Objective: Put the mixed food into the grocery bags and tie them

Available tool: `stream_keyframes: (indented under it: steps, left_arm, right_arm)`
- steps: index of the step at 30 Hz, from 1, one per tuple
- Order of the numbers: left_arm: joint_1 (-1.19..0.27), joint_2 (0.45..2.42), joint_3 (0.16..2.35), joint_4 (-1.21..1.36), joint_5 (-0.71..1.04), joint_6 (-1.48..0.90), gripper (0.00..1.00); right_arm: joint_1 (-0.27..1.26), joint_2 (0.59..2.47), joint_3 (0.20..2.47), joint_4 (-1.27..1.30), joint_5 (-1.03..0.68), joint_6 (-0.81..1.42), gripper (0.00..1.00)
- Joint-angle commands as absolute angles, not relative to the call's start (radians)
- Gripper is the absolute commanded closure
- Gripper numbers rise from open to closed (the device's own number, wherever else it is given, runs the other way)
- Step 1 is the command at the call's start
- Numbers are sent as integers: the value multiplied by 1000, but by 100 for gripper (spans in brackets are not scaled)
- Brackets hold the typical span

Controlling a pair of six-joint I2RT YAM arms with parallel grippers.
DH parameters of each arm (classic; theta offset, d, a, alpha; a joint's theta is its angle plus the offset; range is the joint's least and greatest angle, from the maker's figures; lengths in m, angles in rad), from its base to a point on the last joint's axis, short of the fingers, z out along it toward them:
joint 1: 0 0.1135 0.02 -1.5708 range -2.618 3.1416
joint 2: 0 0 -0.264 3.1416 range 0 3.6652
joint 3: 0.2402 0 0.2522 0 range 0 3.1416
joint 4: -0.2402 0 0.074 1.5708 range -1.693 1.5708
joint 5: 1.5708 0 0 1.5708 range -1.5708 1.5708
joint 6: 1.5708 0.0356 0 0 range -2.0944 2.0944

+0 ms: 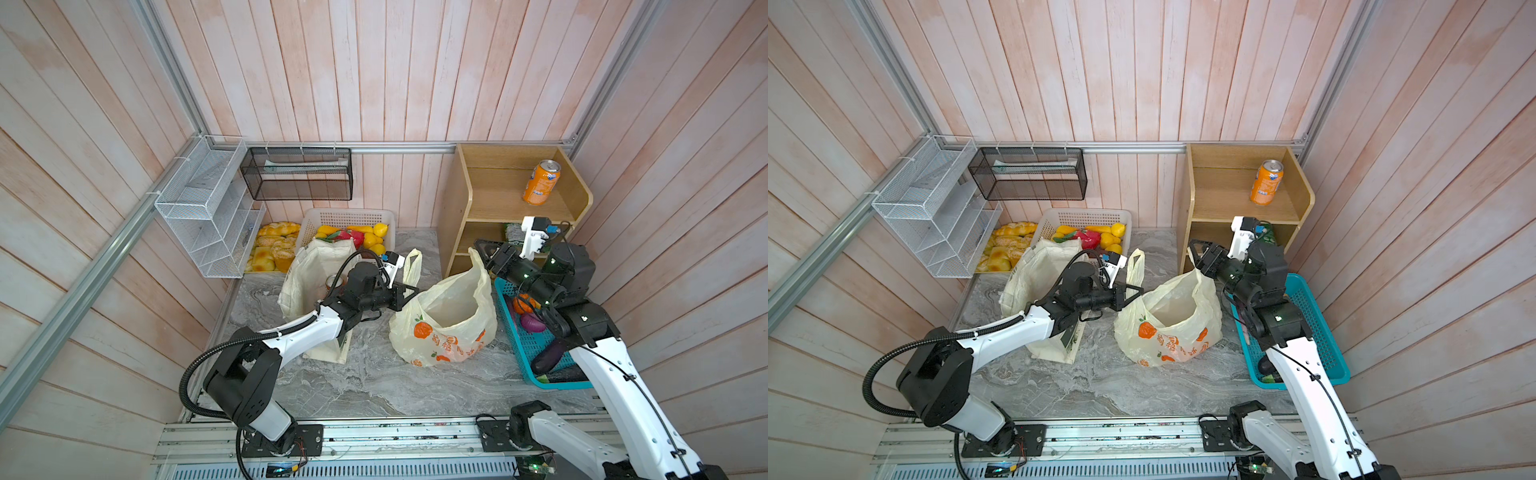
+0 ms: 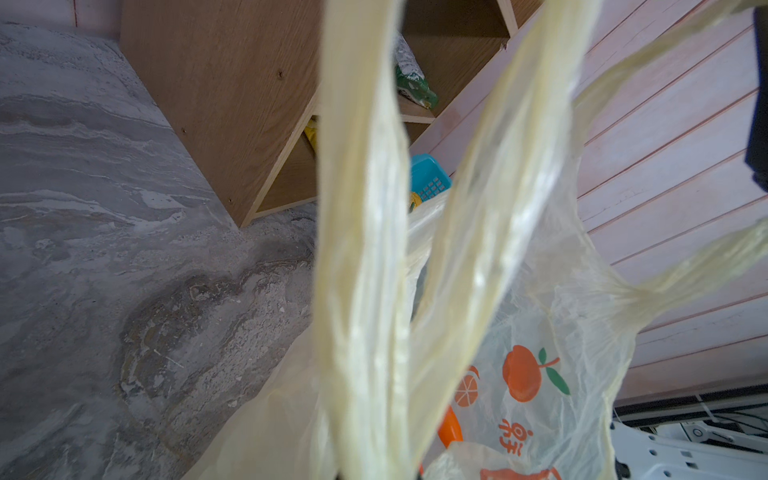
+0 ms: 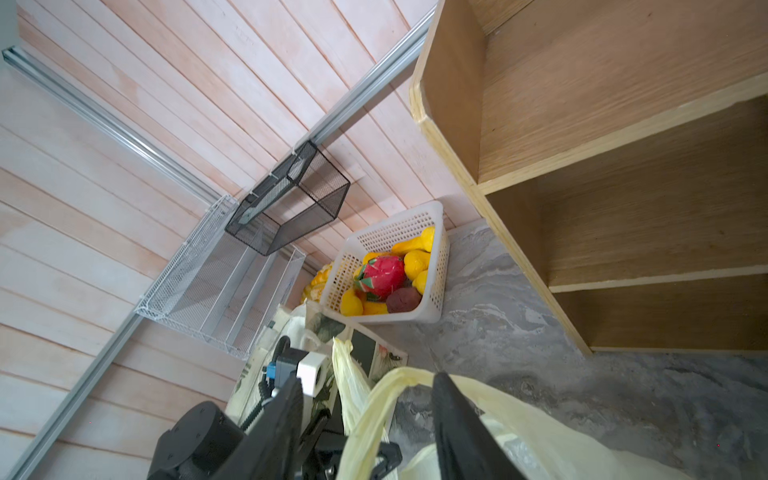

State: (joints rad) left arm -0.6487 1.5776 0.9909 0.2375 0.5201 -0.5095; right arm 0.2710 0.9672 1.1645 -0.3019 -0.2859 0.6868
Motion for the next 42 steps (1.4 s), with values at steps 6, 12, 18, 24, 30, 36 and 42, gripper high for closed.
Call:
stream_keyframes:
  steps: [6, 12, 18, 24, 30, 36, 42]
  left_arm:
    - [-609, 1607, 1053, 210, 559, -501, 100]
    - [-597, 1633, 1080, 186, 558, -486, 100]
    - [-583, 1638, 1094, 160, 559, -469, 100]
    - [-576, 1637, 1095, 160, 577, -468, 100]
    - [-572, 1646, 1098, 176, 600, -475, 100]
    - [-571, 1651, 1100, 178, 614, -473, 100]
    - [-571, 1649, 1106, 175, 626, -467, 100]
  right_arm:
    - [264, 857, 1233, -560, -237, 513, 33]
    - [264, 759, 1138, -579, -266, 532, 29]
    - [264, 662, 991, -579, -292, 555, 29]
    - [264, 558, 839, -552, -296, 614, 28]
    - [263, 578, 763, -481, -247, 598, 26]
    - [263, 725, 805, -388, -116, 497, 22]
    - [258, 885, 905, -319, -61, 376, 17]
